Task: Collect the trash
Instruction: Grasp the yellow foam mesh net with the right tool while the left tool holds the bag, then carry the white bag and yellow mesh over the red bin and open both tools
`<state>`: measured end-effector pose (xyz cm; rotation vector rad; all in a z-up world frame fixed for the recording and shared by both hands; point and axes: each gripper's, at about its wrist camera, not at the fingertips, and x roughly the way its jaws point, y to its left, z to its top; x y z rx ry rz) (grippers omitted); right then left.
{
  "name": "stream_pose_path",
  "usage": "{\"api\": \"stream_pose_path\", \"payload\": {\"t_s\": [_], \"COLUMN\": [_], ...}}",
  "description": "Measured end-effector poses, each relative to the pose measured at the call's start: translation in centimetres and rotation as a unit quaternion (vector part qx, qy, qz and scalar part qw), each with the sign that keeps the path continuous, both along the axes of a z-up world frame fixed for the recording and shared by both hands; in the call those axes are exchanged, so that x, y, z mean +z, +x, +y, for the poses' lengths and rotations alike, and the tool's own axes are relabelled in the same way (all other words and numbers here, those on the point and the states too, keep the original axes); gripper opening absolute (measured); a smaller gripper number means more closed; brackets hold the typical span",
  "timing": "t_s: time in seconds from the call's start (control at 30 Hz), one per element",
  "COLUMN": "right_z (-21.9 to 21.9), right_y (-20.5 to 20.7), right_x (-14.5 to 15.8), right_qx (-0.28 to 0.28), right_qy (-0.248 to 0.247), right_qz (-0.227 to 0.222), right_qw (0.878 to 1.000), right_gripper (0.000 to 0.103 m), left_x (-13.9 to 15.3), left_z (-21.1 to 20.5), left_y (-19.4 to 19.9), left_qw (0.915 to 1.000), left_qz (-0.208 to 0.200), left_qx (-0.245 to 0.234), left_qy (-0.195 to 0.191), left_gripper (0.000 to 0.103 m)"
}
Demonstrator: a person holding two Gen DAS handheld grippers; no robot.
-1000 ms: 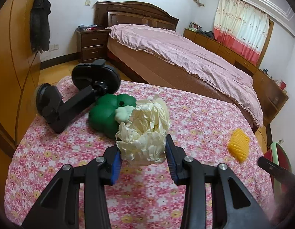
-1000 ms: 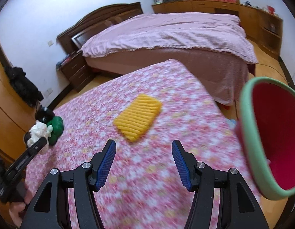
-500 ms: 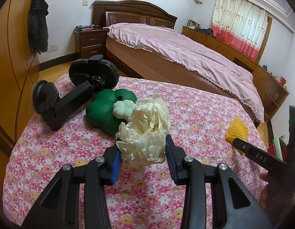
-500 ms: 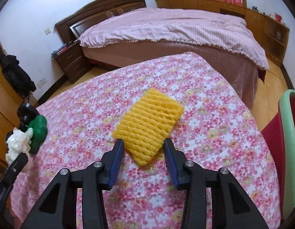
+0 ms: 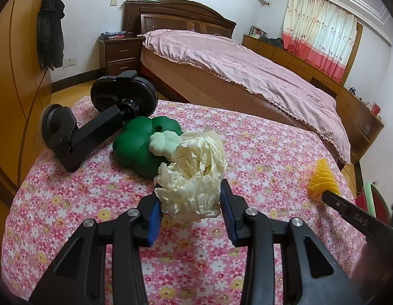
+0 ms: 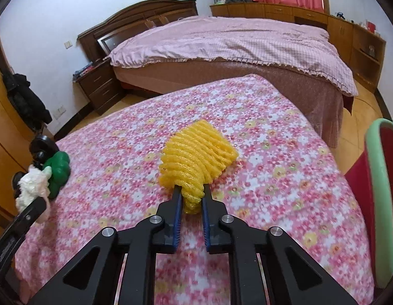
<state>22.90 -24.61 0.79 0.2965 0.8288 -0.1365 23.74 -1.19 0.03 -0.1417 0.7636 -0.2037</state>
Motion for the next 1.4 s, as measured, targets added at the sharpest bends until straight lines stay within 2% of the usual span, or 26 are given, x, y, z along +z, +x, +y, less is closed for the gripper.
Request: {"api": "stream_pose_path", "payload": {"t_s": [0.37,0.73,0.87,1.0,1.23,1.4], "right_z": [-1.5,-6.1,-8.0,-10.2,-13.1,-14.9], "right_y": [-7.3,-15.7,-18.4,-21.0,-23.4,-24.5], "right_x": [3.2,3.9,4.3,4.8,5.2,5.4], "right_qx": [-0.023,-0.104,-0.138,-0.171,-0.201,-0.213], "right_qy": [-0.006,-0.009,-0.003,0.003,0.014,0.026], "right_qz": [-0.034,-0.045,-0.054,-0.065,-0.080,-0.094], "right_qw": [0.999,0.994,0.989,0.983,0.976,0.972], "right_gripper": [0.013,0.013,0.013,0.013,0.013,0.013], "left_x": [0.1,1.0,1.9,3.0,4.9,5.8], "left_z": [-0.6,-2.2,-4.1,-7.5,-12.7,-15.6], "left_y": [-0.5,-2.0,-3.3,-5.5,-8.5,-9.3], "left_qw": [0.9999,0.9986,0.9963,0.9896,0.9773,0.9710], "left_qz": [-0.009,-0.041,-0.052,-0.057,-0.044,-0.031], "left_qx": [-0.007,-0.029,-0.063,-0.128,-0.207,-0.237], "left_qy": [-0.001,0.017,0.026,0.032,0.001,-0.014], "left_gripper": [0.041,0.041,0.041,0.041,0.041,0.041]}}
